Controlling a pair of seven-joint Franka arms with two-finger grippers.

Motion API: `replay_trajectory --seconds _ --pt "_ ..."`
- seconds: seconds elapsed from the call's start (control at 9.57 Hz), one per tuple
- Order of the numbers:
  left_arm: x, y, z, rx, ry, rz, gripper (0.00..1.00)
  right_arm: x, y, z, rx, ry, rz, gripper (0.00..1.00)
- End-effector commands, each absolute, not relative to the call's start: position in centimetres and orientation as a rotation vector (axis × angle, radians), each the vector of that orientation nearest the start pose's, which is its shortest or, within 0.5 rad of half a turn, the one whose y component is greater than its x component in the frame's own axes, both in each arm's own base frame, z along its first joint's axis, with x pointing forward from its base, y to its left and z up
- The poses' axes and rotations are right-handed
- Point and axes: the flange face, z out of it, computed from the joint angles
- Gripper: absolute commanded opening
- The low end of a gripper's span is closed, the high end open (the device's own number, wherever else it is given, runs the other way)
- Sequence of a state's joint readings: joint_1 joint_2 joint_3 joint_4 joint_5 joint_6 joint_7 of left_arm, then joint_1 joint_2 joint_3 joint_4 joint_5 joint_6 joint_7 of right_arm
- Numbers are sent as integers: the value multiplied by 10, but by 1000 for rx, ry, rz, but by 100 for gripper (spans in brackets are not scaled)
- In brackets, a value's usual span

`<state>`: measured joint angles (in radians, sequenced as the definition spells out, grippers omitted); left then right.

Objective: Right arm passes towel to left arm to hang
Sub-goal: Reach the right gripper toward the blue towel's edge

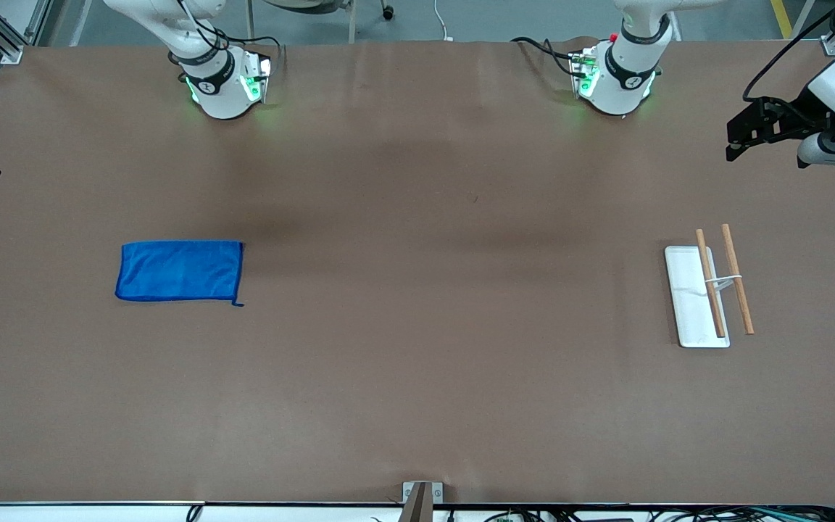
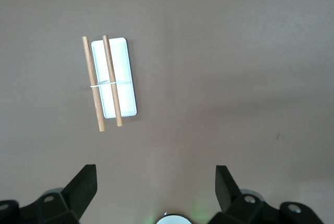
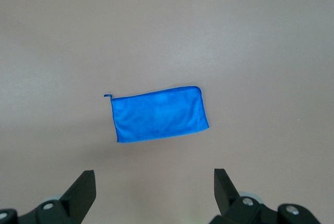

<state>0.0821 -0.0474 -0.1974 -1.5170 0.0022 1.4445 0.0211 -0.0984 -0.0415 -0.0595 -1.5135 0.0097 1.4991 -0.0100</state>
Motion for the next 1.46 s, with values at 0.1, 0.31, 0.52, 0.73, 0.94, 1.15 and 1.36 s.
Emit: replay_trajectory --seconds 0.1,0.31,0.52,0.73,0.94,1.15,1.36 --pt "530 -64 651 -3116 216 98 100 528 -87 669 -3129 223 -44 100" --pt "535 -59 650 -3120 207 98 100 528 -87 670 -3128 215 -44 100" --pt "537 -56 647 -3123 200 107 100 541 -89 646 -3132 130 27 100" --pt "538 -59 643 -3123 207 117 100 568 -88 570 -3124 87 169 100" --pt "540 -61 641 -3122 217 124 100 577 -85 485 -3126 72 194 100" --pt "542 -60 638 -3124 213 133 100 571 -79 404 -3139 50 163 100" --pt "552 -57 629 -3133 214 139 100 566 -71 326 -3163 3 126 100"
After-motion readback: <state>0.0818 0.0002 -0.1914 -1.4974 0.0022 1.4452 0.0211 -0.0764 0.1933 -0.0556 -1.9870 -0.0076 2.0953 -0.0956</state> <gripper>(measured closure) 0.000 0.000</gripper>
